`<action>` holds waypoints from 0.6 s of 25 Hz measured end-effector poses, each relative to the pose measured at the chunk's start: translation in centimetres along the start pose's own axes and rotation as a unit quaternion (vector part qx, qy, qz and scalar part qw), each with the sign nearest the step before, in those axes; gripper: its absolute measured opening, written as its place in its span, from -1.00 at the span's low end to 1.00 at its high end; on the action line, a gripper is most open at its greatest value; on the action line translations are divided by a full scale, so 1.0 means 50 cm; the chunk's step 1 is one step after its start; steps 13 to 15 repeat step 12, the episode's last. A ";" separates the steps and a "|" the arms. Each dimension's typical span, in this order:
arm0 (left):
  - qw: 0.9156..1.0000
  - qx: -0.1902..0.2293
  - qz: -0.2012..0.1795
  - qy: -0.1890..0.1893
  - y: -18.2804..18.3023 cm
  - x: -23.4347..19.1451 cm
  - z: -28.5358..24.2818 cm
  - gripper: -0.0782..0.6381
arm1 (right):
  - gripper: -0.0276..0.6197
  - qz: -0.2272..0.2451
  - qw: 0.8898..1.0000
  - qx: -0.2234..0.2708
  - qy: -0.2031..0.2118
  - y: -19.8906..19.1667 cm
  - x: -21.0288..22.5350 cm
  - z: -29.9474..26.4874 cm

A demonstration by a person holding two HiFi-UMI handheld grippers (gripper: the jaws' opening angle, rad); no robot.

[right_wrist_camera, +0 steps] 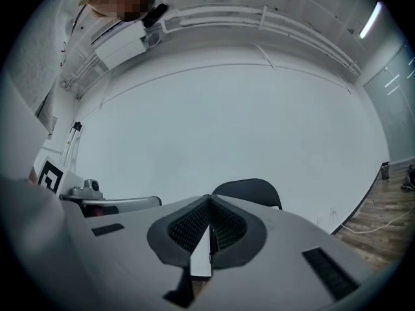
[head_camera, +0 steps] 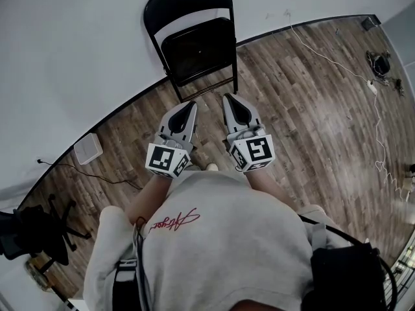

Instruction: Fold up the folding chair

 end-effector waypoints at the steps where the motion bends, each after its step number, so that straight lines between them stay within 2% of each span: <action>1: 1.000 0.001 0.000 0.001 0.002 -0.001 -0.001 -0.73 | -0.87 0.002 1.000 0.001 0.002 0.002 0.000 0.000; 15: 1.000 0.009 0.009 0.011 -0.005 0.042 -0.011 -0.73 | -0.87 0.008 1.000 0.009 0.002 0.017 0.029 0.043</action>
Point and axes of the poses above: the fingertips, and each gripper's own axes: z backward along the fingers, x to its right, y out of its top, the point moved 7 cm from there along z, backward along the fingers, and after that the axes turned 15 degrees about x, right-handed, at the moved point
